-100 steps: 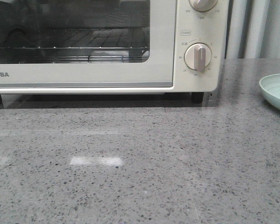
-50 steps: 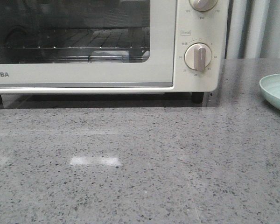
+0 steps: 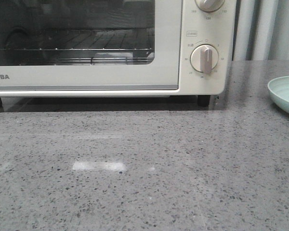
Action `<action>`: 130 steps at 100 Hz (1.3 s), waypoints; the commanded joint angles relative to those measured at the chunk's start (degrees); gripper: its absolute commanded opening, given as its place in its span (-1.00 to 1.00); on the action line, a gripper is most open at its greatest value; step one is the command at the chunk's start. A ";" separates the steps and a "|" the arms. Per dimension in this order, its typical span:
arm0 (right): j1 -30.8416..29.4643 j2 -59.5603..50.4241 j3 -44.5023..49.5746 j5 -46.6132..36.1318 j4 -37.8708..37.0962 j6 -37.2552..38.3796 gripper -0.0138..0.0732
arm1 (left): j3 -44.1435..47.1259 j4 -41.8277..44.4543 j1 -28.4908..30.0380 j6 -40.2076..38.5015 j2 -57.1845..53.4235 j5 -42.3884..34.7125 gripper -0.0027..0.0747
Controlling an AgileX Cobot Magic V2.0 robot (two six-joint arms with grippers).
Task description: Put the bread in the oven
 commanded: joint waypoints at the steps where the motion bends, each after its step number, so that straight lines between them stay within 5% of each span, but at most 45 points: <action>1: 0.11 -1.23 0.69 -13.48 0.23 -0.40 -0.86 | 1.32 0.14 0.14 -0.49 -1.78 -3.70 -0.99; 19: 0.11 -1.23 0.69 -21.23 0.23 -0.06 -0.86 | 1.32 0.14 0.14 -0.49 -1.78 -2.52 -0.99; 33: 0.11 -1.23 0.33 -24.66 0.81 7.94 -0.86 | 0.50 0.14 0.14 -0.95 -1.78 -2.11 -0.99; 44: 0.11 -1.23 -2.65 -11.87 2.49 14.93 -0.86 | -2.49 0.24 -0.07 -3.68 -1.78 2.18 -0.99; 64: 0.11 -1.12 -10.07 20.04 2.49 15.57 -0.86 | -10.21 1.72 -0.07 -3.68 -1.44 16.70 -0.99; 108: 0.11 -0.05 -16.39 38.51 4.43 15.46 -0.86 | -25.17 -2.06 -0.07 -3.68 4.20 31.23 -0.99; 130: 0.11 3.58 -23.35 50.84 4.43 5.68 -0.86 | -32.95 -6.38 -1.46 -1.27 12.28 40.69 -0.99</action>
